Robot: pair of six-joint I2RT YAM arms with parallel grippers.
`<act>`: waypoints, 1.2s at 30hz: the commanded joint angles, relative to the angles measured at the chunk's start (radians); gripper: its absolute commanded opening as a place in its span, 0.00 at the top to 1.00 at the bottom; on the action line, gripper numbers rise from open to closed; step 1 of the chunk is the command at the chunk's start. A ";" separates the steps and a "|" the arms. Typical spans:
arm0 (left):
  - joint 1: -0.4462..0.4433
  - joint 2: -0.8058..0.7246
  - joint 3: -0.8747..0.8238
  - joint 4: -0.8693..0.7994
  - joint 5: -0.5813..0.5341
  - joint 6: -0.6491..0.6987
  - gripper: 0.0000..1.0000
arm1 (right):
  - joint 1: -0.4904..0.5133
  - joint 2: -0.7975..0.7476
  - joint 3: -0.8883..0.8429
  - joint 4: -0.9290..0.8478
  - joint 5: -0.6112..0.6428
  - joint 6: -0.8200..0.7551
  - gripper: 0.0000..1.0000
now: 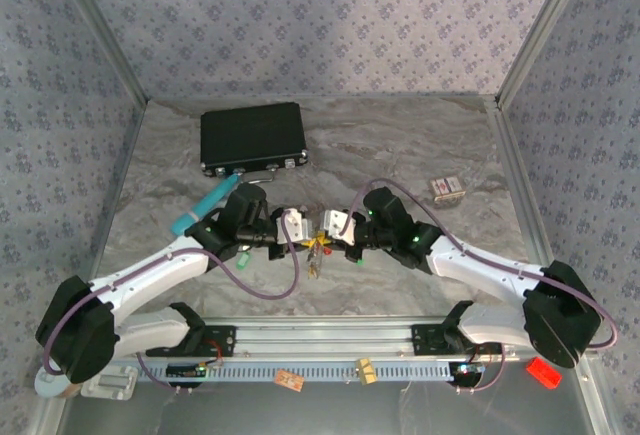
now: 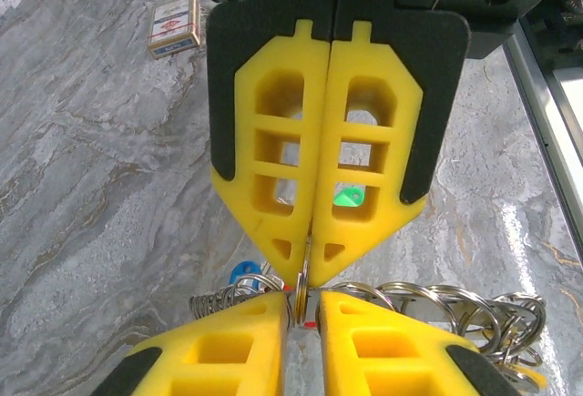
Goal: Put the keys on the keyring
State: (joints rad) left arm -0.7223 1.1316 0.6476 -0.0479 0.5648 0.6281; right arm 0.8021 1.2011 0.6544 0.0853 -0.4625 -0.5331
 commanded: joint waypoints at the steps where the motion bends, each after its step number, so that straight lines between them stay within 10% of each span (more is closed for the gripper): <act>1: -0.010 0.003 0.001 0.036 0.032 0.016 0.85 | 0.015 0.009 0.045 -0.010 -0.014 -0.030 1.00; 8: -0.016 0.002 0.009 0.030 0.034 0.023 0.99 | 0.020 0.009 0.045 -0.003 -0.003 -0.019 1.00; 11: -0.021 -0.001 0.003 0.031 0.020 0.034 1.00 | 0.005 -0.018 0.006 0.033 0.012 0.010 0.74; 14: -0.027 -0.007 -0.007 0.038 0.008 0.044 1.00 | -0.017 -0.042 -0.037 0.039 0.012 0.020 0.72; 36: -0.047 -0.006 -0.009 0.045 -0.039 0.046 0.92 | 0.009 -0.049 -0.033 0.059 -0.007 0.031 1.00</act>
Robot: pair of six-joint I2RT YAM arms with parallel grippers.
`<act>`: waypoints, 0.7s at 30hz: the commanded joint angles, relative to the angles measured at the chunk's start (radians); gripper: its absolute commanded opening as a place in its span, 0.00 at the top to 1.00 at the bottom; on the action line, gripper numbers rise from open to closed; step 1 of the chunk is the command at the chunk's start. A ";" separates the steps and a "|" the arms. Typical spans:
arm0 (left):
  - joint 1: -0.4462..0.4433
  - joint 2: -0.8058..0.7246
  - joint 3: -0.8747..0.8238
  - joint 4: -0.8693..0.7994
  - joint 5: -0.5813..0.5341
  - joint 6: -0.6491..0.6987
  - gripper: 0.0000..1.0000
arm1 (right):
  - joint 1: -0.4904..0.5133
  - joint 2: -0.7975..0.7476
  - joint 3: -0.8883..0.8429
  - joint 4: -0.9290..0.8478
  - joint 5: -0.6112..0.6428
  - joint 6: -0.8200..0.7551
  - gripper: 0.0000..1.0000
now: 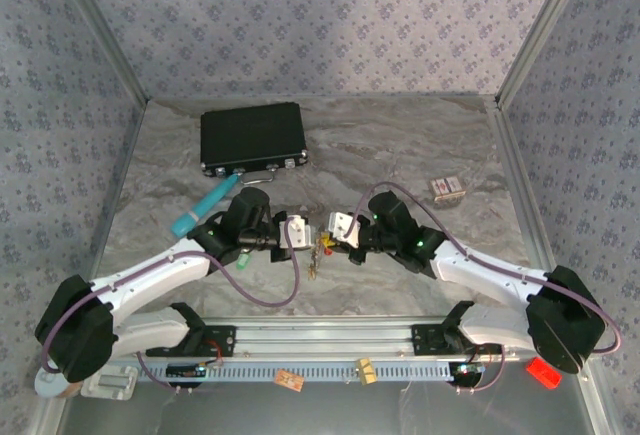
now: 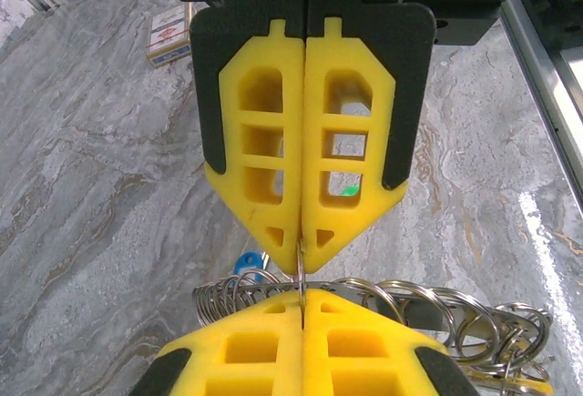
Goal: Put the keys on the keyring
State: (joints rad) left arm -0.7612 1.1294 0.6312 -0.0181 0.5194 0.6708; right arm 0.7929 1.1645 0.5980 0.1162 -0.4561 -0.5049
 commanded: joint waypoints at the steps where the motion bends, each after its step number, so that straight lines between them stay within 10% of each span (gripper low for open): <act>1: -0.009 -0.001 0.010 0.013 0.007 0.000 0.90 | 0.021 -0.011 0.026 0.028 -0.013 0.001 1.00; 14: -0.009 -0.012 0.012 0.018 -0.002 0.001 1.00 | 0.040 0.013 0.023 0.041 0.025 0.003 1.00; 17: -0.015 -0.029 0.006 0.028 -0.056 0.018 1.00 | 0.029 -0.017 -0.008 0.055 0.068 0.032 0.78; 21: -0.068 -0.064 -0.053 0.122 -0.245 0.134 1.00 | -0.026 -0.100 -0.081 0.071 0.115 0.139 0.74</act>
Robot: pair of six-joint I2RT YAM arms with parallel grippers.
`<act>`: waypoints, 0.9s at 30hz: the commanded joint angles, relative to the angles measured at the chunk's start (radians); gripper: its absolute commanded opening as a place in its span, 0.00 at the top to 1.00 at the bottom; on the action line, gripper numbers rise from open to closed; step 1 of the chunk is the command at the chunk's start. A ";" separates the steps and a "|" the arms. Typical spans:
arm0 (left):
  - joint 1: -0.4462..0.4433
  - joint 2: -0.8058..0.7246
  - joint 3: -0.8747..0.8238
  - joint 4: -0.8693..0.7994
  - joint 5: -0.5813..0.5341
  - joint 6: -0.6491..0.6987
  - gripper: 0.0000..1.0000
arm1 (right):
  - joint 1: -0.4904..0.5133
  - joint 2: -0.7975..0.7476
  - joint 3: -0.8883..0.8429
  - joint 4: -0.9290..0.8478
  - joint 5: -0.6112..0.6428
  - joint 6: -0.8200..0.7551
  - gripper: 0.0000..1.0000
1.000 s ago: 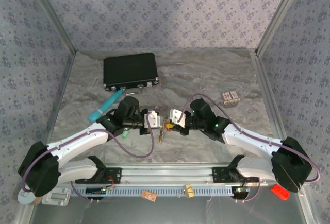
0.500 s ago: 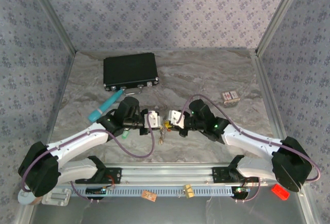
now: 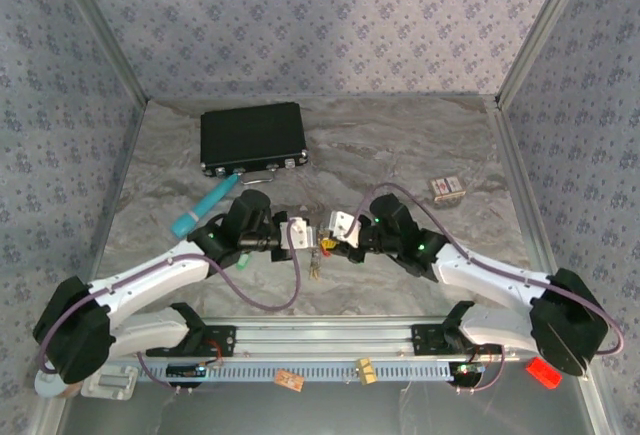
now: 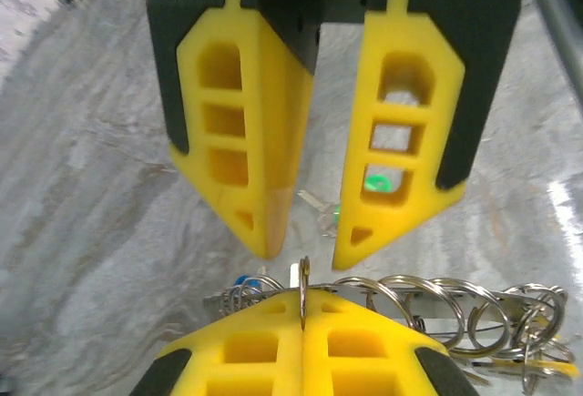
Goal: Put the keys on the keyring
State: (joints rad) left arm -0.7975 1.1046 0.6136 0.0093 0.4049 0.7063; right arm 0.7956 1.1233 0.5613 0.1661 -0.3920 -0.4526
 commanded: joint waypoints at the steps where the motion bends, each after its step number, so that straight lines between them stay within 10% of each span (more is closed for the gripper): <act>1: -0.043 -0.044 -0.051 0.123 -0.179 0.133 1.00 | -0.040 -0.074 -0.059 0.017 0.084 0.123 0.73; 12: -0.105 -0.052 -0.114 0.216 -0.314 0.284 1.00 | -0.077 -0.149 -0.112 -0.040 0.475 0.614 0.67; 27: -0.060 -0.113 -0.039 0.032 -0.204 0.033 1.00 | -0.127 -0.148 -0.045 -0.165 0.373 0.638 0.68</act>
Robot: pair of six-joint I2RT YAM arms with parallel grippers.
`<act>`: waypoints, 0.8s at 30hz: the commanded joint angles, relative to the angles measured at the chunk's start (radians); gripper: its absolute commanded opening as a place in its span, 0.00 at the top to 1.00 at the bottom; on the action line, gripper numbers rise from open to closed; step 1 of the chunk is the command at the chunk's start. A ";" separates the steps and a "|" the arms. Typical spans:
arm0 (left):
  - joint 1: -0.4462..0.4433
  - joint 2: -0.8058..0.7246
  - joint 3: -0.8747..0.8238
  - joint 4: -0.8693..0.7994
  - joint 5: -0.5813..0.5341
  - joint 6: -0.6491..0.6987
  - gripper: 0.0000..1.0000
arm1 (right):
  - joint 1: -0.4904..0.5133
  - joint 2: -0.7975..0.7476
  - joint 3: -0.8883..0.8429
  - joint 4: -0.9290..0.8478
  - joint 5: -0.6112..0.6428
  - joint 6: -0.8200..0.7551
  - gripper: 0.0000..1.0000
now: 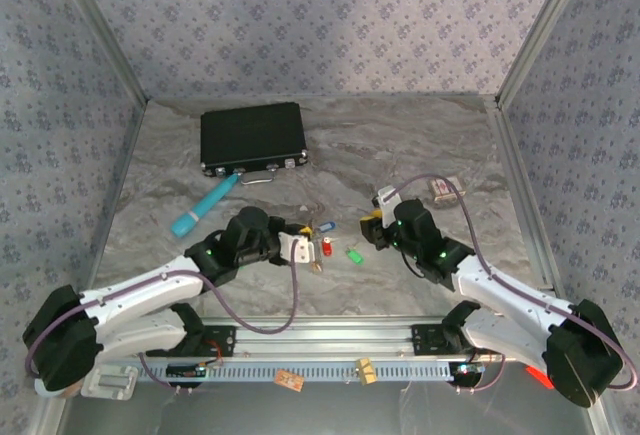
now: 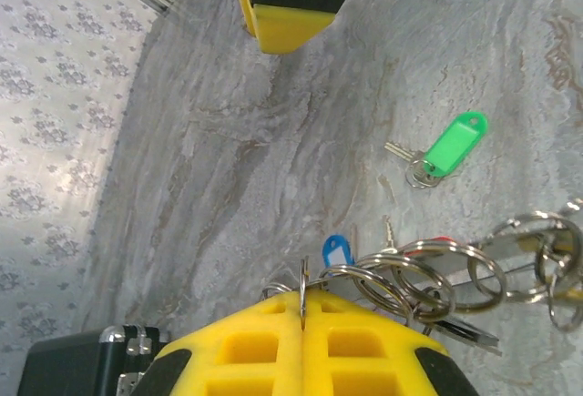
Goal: Put the keys on the keyring
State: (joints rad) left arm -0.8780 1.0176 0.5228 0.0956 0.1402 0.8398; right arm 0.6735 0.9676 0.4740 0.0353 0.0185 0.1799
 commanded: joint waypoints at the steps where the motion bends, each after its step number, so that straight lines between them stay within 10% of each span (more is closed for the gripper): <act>1: 0.030 -0.030 0.055 -0.062 0.062 -0.135 1.00 | -0.004 0.019 0.052 -0.043 -0.043 0.006 0.68; 17: 0.400 0.054 0.180 -0.021 -0.043 -0.371 1.00 | -0.034 0.219 0.223 -0.109 -0.057 0.019 0.71; 24: 0.265 0.191 0.180 -0.051 -0.108 -0.173 1.00 | -0.038 0.244 0.247 -0.210 0.019 0.054 0.71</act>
State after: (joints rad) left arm -0.5327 1.1847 0.7101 0.0383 0.0555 0.5564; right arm 0.6407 1.2045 0.6933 -0.0990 -0.0071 0.1997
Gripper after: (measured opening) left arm 0.044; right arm 0.291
